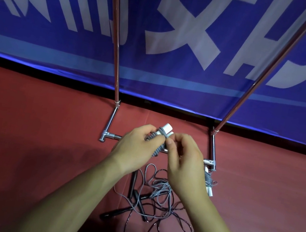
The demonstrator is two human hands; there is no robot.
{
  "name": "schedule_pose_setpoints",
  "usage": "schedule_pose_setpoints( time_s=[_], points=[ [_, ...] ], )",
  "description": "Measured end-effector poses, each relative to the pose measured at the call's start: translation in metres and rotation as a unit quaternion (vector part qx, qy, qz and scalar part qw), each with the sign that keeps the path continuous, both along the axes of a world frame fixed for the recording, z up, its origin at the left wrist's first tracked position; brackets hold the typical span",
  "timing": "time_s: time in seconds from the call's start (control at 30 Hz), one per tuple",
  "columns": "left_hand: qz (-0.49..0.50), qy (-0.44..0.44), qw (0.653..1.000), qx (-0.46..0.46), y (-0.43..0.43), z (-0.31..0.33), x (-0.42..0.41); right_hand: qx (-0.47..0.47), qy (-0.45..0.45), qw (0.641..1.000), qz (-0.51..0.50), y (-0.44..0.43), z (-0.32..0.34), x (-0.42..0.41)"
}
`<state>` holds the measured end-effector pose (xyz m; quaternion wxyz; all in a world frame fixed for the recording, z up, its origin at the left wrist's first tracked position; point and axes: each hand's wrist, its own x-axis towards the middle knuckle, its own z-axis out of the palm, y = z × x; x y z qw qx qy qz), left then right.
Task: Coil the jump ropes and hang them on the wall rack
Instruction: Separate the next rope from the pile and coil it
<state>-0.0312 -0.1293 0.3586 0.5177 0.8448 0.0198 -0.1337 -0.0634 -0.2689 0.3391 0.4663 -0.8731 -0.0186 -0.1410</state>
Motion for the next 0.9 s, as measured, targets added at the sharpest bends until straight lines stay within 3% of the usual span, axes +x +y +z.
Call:
schedule_pose_setpoints(
  time_s=[0.13, 0.37, 0.57, 0.73, 0.9],
  points=[
    [-0.005, 0.031, 0.999, -0.030, 0.003, -0.001, 0.001, -0.004, 0.007, 1.000, -0.005, 0.000, 0.000, 0.001],
    [0.073, 0.024, 0.996, -0.047, -0.015, -0.011, -0.003, -0.130, 0.030, 0.990, -0.054, 0.012, -0.005, -0.003],
    [0.109, 0.008, 0.991, -0.071, -0.022, -0.012, -0.005, -0.001, 0.037, 0.999, -0.025, 0.014, 0.000, -0.005],
    [0.099, 0.077, 0.965, -0.231, -0.019, -0.006, -0.003, 0.076, 0.033, 0.997, -0.005, 0.014, 0.000, -0.006],
    [0.037, 0.073, 0.978, -0.191, -0.016, -0.005, -0.004, 0.081, 0.031, 0.996, -0.019, 0.002, 0.007, -0.006]
  ],
)
